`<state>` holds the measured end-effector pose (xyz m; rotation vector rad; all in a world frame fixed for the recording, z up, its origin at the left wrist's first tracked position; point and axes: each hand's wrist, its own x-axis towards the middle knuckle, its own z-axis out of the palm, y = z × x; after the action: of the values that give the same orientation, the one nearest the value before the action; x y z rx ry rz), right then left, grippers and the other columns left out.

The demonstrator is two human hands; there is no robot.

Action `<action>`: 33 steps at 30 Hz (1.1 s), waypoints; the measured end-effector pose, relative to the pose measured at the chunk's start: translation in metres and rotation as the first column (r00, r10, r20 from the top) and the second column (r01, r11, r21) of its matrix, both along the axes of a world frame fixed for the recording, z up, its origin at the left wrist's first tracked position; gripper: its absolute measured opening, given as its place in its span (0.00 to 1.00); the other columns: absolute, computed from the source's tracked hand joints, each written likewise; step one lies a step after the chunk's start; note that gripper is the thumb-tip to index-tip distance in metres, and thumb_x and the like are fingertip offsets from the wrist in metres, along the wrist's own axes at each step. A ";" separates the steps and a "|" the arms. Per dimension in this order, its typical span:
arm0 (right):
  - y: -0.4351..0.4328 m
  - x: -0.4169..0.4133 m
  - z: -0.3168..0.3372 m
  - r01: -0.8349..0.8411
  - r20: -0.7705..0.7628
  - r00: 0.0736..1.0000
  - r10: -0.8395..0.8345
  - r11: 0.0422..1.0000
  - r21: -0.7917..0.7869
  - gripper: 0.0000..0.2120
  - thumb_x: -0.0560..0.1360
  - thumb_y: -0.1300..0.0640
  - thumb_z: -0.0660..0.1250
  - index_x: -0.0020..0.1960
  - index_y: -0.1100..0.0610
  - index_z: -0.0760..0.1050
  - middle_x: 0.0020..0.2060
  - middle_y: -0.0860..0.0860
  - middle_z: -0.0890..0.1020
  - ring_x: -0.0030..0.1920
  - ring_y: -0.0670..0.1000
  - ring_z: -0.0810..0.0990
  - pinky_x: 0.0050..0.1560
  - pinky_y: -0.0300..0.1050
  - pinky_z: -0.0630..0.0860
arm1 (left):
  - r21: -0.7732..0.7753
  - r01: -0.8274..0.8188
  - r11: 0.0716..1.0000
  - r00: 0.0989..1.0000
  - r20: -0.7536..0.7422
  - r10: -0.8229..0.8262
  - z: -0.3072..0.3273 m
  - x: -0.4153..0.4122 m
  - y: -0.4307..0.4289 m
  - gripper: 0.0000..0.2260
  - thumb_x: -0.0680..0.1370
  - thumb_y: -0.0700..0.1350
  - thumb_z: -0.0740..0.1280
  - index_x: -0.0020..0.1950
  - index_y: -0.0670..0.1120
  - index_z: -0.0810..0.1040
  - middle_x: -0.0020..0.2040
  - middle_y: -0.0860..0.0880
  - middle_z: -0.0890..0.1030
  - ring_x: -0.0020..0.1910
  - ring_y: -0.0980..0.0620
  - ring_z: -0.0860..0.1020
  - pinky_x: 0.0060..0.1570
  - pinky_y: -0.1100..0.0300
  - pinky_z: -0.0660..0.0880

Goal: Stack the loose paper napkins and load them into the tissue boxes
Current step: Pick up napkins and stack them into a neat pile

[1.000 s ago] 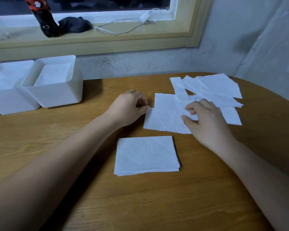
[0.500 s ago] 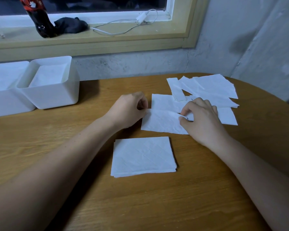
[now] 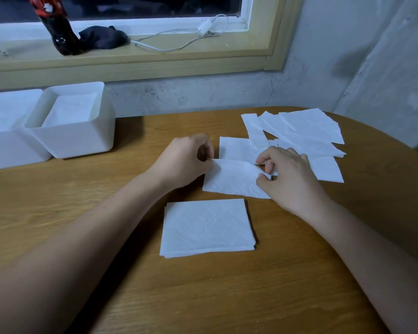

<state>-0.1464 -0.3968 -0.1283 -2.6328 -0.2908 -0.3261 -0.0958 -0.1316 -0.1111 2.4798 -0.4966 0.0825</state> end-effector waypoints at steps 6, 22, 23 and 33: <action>-0.002 -0.001 0.000 0.023 -0.027 0.999 -0.021 0.997 0.077 0.07 0.75 0.56 0.75 0.46 0.48 0.78 0.47 0.44 0.76 0.50 0.47 0.76 0.57 0.47 0.68 | -0.134 -0.006 0.991 0.999 -0.032 0.002 0.010 -0.008 0.003 0.06 0.79 0.43 0.75 0.50 0.55 0.84 0.44 0.57 0.86 0.45 0.58 0.82 0.43 0.65 0.76; 0.011 -0.036 0.044 0.045 -0.333 0.900 0.281 0.700 0.713 0.05 0.79 0.58 0.75 0.50 0.59 0.82 0.41 0.56 0.88 0.35 0.57 0.78 0.37 0.47 0.75 | -0.366 -0.159 0.917 0.967 -0.243 0.070 0.056 -0.070 0.053 0.06 0.83 0.42 0.73 0.47 0.49 0.87 0.41 0.52 0.87 0.37 0.60 0.78 0.41 0.59 0.75; 0.012 -0.037 0.045 0.042 -0.377 0.867 0.325 0.707 0.706 0.05 0.79 0.59 0.75 0.50 0.61 0.82 0.40 0.58 0.88 0.35 0.58 0.79 0.35 0.45 0.74 | -0.351 -0.165 0.922 0.955 -0.292 0.060 0.056 -0.074 0.057 0.05 0.82 0.42 0.74 0.47 0.49 0.88 0.40 0.51 0.86 0.36 0.59 0.78 0.42 0.58 0.75; 0.015 -0.041 0.042 0.006 -0.617 0.699 0.361 0.860 0.510 0.10 0.78 0.58 0.77 0.56 0.61 0.80 0.38 0.59 0.88 0.32 0.54 0.83 0.31 0.46 0.70 | -0.123 -0.074 0.990 0.860 -0.510 0.001 0.040 -0.085 0.072 0.03 0.79 0.48 0.78 0.47 0.50 0.87 0.36 0.54 0.85 0.35 0.60 0.79 0.38 0.70 0.72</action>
<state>-0.1873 -0.3814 -0.0866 -2.0090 -0.1775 0.6093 -0.1813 -0.0597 -0.0713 2.2483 -0.2033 -0.4988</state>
